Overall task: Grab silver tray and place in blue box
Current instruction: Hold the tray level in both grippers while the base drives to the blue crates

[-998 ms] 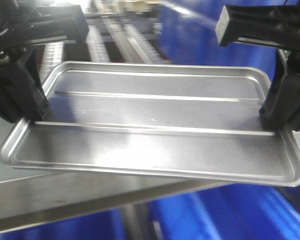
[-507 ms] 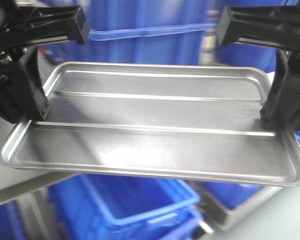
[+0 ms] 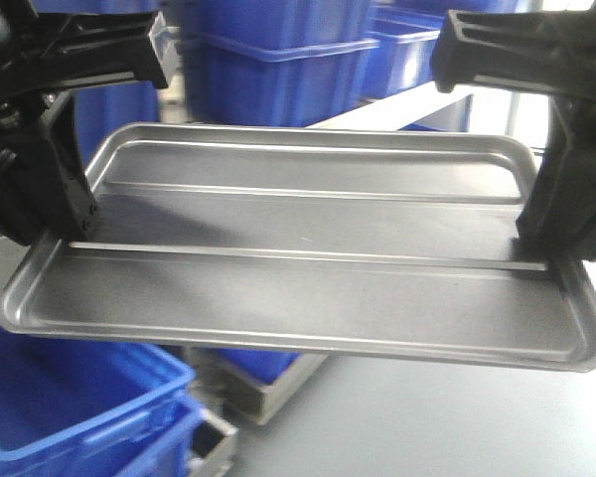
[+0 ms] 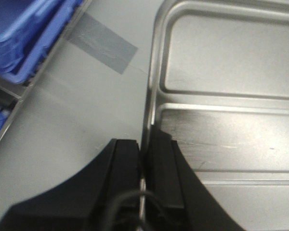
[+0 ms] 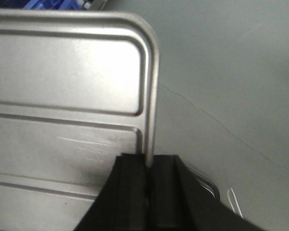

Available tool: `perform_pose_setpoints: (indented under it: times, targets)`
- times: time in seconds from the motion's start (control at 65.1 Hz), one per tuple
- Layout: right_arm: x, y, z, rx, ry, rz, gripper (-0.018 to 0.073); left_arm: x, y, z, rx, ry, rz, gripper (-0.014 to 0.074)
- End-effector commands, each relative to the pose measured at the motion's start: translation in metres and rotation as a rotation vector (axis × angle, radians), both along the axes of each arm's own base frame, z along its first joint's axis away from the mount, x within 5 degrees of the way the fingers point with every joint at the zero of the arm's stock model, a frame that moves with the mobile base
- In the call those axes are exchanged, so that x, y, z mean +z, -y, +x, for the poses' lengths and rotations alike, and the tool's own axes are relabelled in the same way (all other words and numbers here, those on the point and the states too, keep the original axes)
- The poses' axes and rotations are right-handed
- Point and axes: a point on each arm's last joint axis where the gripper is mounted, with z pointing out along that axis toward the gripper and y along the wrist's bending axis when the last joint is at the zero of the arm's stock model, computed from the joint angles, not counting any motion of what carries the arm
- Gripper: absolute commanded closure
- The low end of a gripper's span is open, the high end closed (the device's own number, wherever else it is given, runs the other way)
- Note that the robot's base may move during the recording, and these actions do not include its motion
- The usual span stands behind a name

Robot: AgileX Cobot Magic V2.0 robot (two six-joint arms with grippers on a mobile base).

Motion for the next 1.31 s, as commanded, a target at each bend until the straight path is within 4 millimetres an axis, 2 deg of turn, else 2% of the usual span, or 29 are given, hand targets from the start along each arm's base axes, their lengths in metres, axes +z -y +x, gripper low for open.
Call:
perform_pose_setpoints:
  times: [0.0, 1.29]
  targets:
    - [0.0146, 0.0028, 0.0021, 0.022, 0.07, -0.002, 0.0489, 0.0164, -0.002, 0.0025, -0.001, 0.062, -0.031, 0.0604]
    - [0.0146, 0.0028, 0.0021, 0.022, 0.07, -0.002, 0.0489, 0.0164, -0.002, 0.0025, -0.001, 0.062, -0.031, 0.0604]
